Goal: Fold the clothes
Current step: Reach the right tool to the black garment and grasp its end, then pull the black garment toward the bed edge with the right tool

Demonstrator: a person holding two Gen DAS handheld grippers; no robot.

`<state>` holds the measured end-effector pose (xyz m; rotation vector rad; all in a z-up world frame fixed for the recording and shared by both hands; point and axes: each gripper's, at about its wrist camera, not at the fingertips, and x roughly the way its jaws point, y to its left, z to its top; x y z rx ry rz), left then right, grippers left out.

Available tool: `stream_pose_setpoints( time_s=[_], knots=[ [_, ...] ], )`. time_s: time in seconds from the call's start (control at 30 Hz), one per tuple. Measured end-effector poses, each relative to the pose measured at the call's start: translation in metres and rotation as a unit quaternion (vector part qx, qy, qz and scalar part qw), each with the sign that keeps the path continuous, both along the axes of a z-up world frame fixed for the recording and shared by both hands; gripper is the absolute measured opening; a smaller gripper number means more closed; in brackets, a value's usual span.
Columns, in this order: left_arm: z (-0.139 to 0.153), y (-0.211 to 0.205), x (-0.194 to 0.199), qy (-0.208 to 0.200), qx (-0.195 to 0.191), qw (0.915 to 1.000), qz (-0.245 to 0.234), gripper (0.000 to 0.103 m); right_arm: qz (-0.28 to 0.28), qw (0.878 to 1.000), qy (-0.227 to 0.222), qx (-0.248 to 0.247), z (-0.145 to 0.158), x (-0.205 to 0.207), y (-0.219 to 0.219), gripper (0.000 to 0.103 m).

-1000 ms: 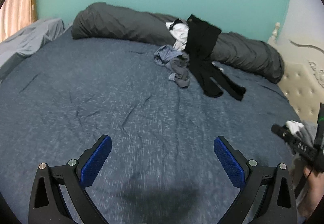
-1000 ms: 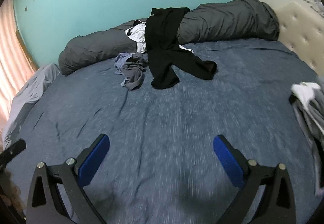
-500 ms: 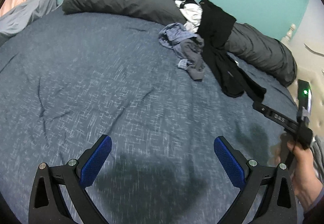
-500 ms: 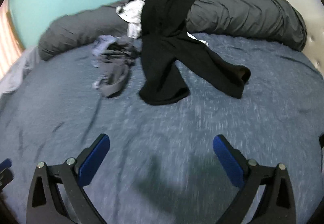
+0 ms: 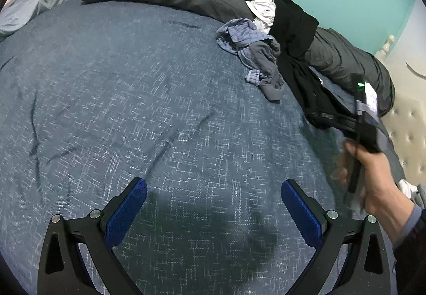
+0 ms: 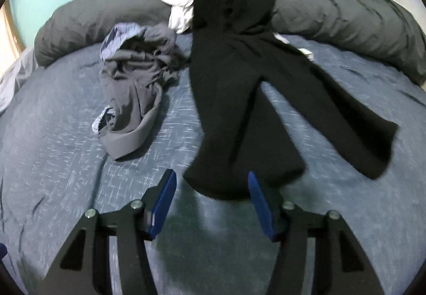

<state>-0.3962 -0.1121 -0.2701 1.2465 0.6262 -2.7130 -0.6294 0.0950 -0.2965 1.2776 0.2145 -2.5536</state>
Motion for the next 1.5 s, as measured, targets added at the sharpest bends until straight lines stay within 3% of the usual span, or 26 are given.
stream_pose_setpoints(
  time_s=[0.07, 0.2, 0.33, 0.5, 0.97, 1.27, 1.5],
  knots=[
    [0.000, -0.001, 0.001, 0.002, 0.001, 1.0000, -0.003, 0.103, 0.004, 1.000, 0.000, 0.014, -0.006, -0.007, -0.006, 0.037],
    [0.003, -0.001, 0.009, 0.007, -0.005, 0.9999, -0.010, 0.103, 0.009, 1.000, 0.012, 0.009, -0.003, -0.005, -0.008, 0.007],
    [0.012, -0.001, 0.023, 0.017, -0.012, 0.9998, -0.009, 0.103, 0.028, 0.998, 0.053, -0.025, 0.027, 0.020, 0.008, 0.006],
    [0.023, 0.003, 0.054, 0.015, -0.003, 0.9999, -0.005, 0.103, 0.051, 0.995, 0.060, -0.059, 0.059, 0.064, 0.030, 0.006],
    [0.054, 0.022, 0.203, 0.017, 0.009, 0.9996, 0.019, 0.103, 0.084, 0.982, 0.086, -0.143, 0.158, 0.282, 0.096, 0.005],
    [0.070, 0.036, 0.275, 0.046, -0.020, 0.9984, 0.027, 0.103, 0.089, 0.981, 0.062, -0.158, 0.160, 0.420, 0.149, 0.005],
    [0.052, 0.042, 0.284, 0.038, -0.021, 0.9990, 0.014, 0.103, 0.000, 0.986, 0.049, -0.161, 0.146, 0.443, 0.225, 0.005]
  ],
)
